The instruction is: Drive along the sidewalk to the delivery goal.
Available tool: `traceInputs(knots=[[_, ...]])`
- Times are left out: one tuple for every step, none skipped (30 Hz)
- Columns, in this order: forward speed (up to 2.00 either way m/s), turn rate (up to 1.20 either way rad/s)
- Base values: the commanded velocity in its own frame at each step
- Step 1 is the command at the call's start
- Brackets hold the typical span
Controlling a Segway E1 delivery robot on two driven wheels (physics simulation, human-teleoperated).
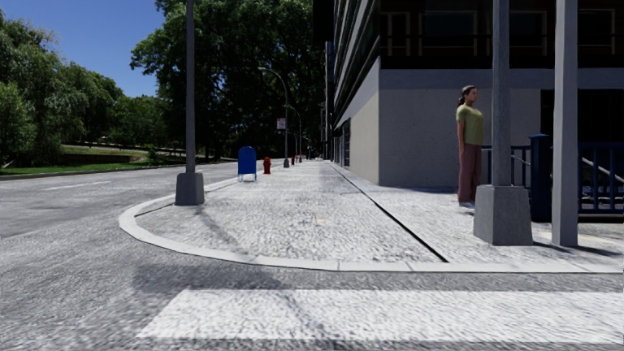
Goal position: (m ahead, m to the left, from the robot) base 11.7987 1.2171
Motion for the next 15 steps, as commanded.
traceInputs(knots=[[1.96, 0.0], [1.97, 0.0], [1.97, 0.0], [1.97, 0.0], [1.97, 0.0], [1.97, 0.0], [1.97, 0.0], [1.97, 0.0], [1.97, 0.0], [1.98, 0.0], [1.98, 0.0], [1.98, 0.0], [1.98, 0.0], [1.98, 0.0], [1.99, 0.0]])
